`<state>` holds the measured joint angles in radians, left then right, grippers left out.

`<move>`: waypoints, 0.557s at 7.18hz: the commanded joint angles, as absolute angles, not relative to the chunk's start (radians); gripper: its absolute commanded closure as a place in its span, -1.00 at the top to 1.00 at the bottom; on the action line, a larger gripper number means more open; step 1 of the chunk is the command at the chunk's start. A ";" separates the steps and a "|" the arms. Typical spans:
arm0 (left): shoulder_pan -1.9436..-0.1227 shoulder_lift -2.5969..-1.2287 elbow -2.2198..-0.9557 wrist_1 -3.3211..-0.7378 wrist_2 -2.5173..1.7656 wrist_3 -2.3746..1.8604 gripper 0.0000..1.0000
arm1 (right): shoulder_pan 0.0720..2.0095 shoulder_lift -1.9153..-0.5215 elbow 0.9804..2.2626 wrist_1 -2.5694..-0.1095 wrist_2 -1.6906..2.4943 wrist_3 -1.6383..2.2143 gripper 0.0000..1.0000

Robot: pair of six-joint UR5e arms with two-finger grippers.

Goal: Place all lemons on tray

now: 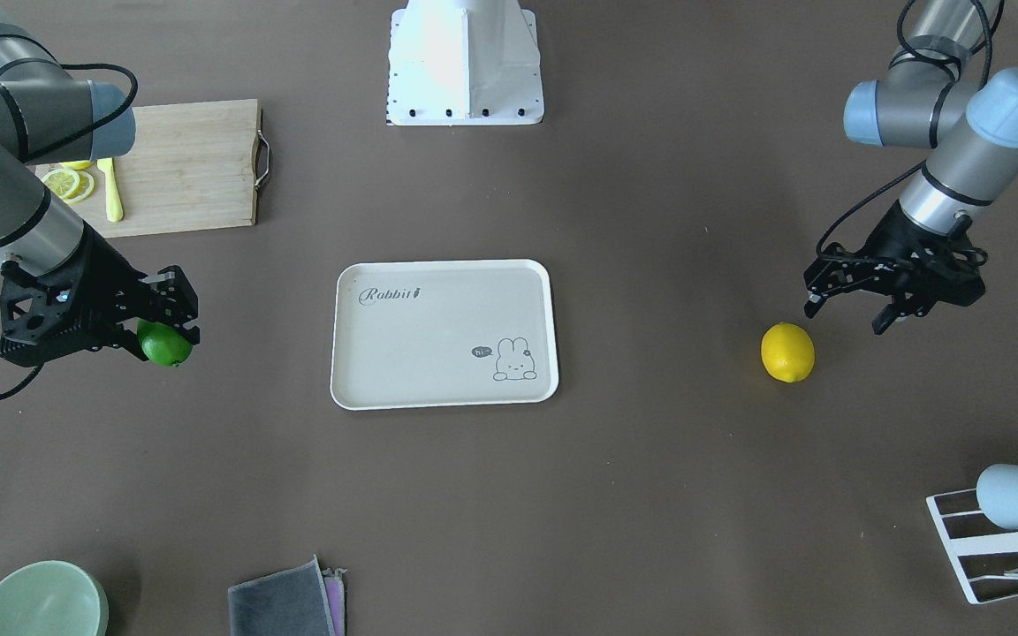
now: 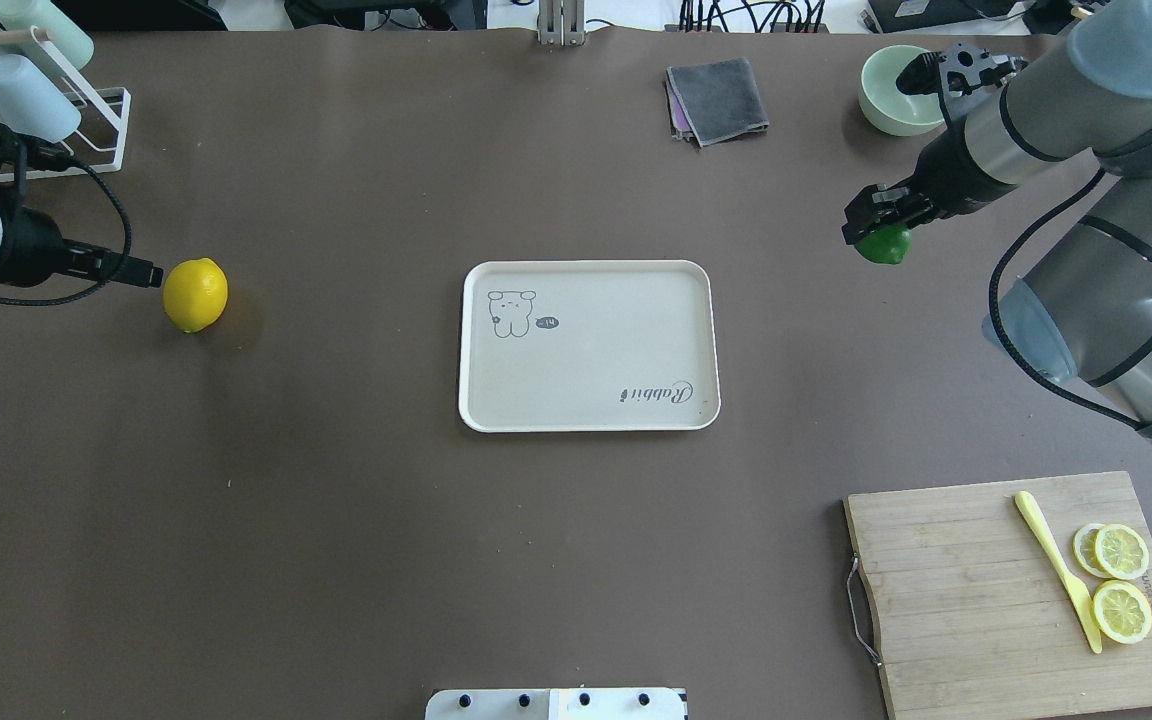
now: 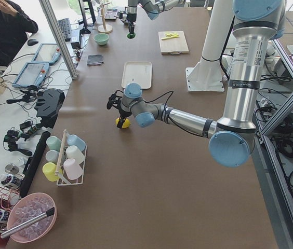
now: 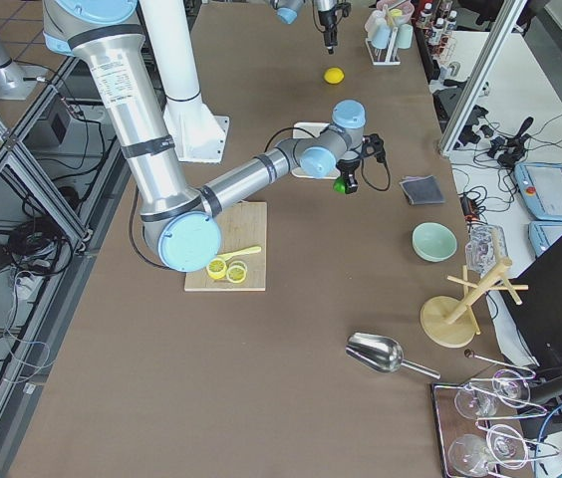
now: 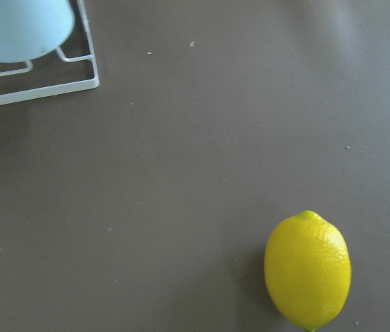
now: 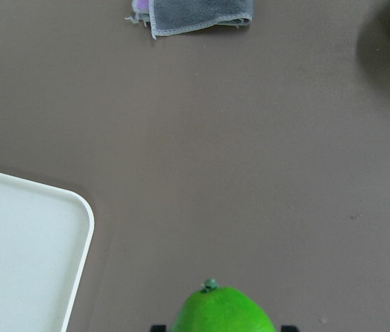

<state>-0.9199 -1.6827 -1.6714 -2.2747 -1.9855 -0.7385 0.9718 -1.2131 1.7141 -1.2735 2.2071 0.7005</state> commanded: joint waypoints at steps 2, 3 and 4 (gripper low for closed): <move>-0.833 -1.706 -1.660 -2.276 -1.870 -0.730 0.96 | 0.976 -1.183 1.727 -1.276 2.221 0.800 -1.00; -0.831 -1.709 -1.642 -2.276 -1.870 -0.729 0.96 | 0.970 -1.172 1.730 -1.278 2.221 0.827 -1.00; -0.831 -1.726 -1.620 -2.276 -1.856 -0.729 0.96 | 0.954 -1.169 1.735 -1.276 2.218 0.863 -1.00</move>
